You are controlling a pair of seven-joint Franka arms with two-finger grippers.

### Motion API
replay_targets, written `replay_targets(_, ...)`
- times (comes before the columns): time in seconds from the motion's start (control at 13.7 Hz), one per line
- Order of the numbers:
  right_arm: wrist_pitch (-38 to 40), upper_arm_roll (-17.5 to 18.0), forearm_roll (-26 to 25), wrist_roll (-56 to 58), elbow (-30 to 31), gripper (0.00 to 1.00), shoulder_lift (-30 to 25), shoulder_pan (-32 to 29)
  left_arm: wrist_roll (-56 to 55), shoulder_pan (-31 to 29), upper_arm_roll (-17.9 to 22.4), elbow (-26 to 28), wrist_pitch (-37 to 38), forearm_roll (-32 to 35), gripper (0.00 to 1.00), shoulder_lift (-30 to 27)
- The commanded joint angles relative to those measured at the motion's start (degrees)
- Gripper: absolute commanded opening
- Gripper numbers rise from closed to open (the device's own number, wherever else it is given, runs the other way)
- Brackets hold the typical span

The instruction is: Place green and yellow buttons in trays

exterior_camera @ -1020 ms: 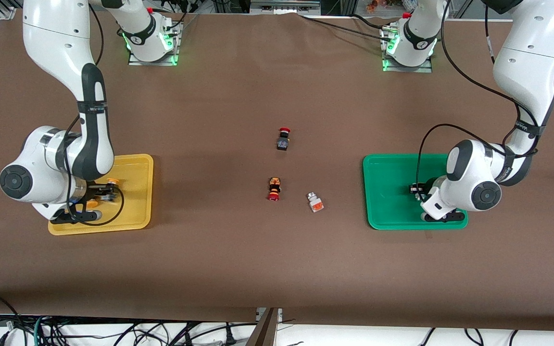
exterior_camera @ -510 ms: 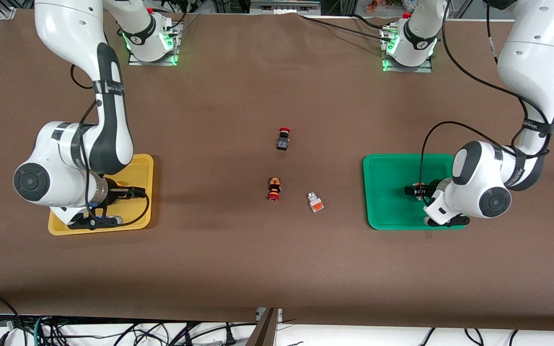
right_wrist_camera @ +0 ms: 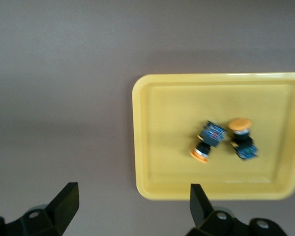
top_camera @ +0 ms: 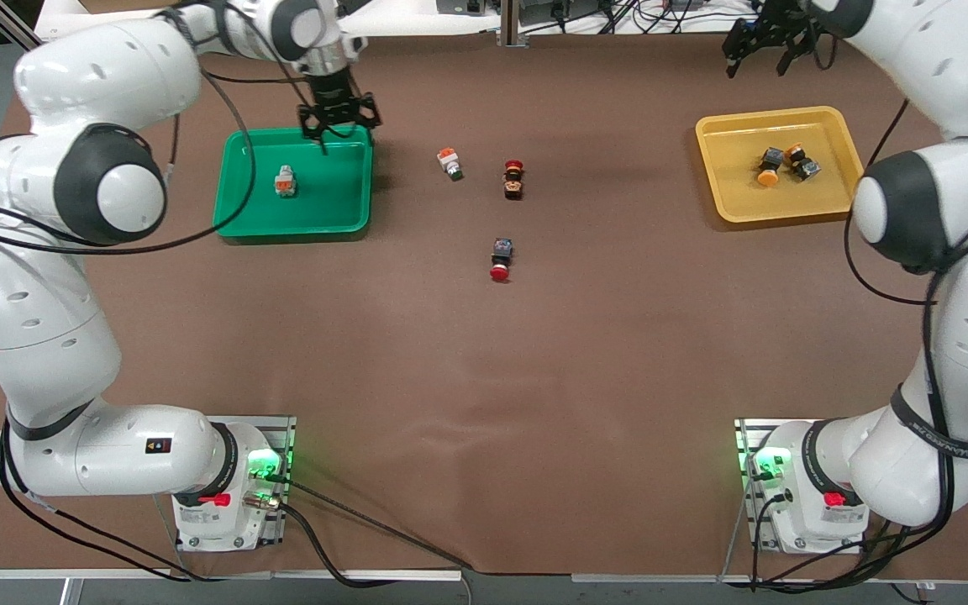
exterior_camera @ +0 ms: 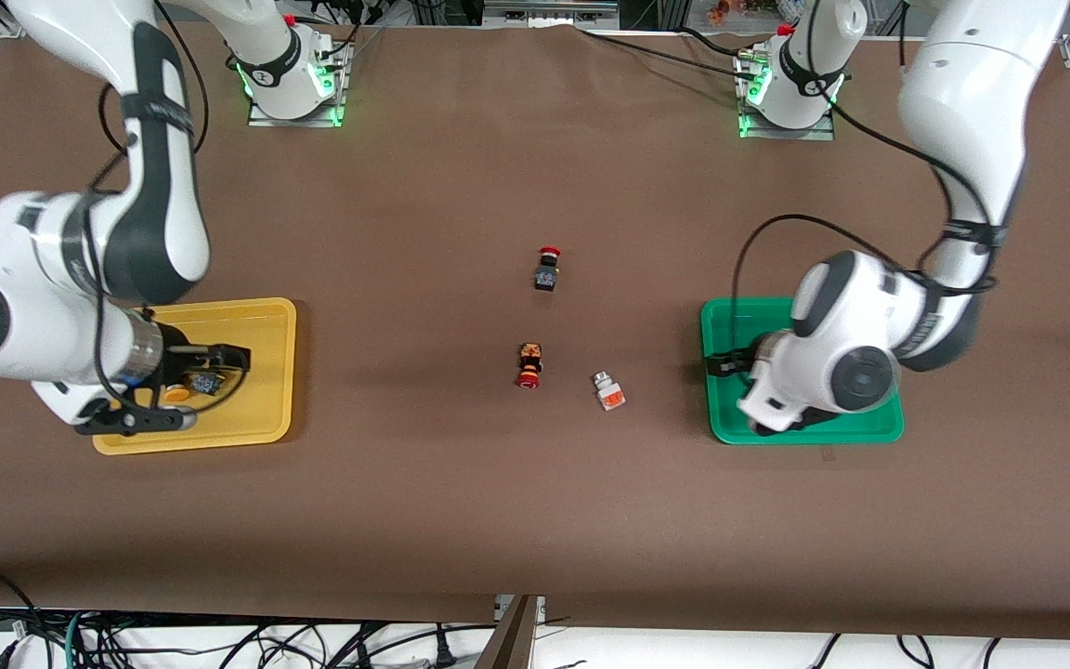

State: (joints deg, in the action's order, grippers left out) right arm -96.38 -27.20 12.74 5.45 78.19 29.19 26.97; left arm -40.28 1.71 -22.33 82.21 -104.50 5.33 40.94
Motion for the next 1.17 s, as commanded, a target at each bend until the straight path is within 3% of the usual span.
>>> replay_targets(0.0,3.21,12.05,-7.62,-0.97,4.67,1.0,-11.05,-7.87,-9.7,6.36,1.24,-1.53,-5.34,-0.49,1.0,2.82)
replay_targets(0.29,6.9,19.89,-10.62,-0.44,10.39,1.0,-23.36,-17.01,-17.1,10.15,1.15,-1.71,-19.3,-0.58,1.0,8.62)
replay_targets(0.44,9.19,20.08,-11.77,-0.62,10.66,1.0,-27.5,-18.79,-20.96,11.82,1.24,-1.79,-24.15,-0.49,1.0,10.38)
replay_targets(0.87,10.86,20.43,-11.86,-0.44,11.46,1.0,-29.71,-21.52,-21.07,13.15,2.64,-5.57,-28.65,0.12,1.0,14.08)
replay_targets(1.09,11.83,23.16,-12.13,-1.14,11.19,1.0,-29.63,-21.43,-19.76,13.24,3.7,-5.49,-28.65,1.08,0.96,14.35)
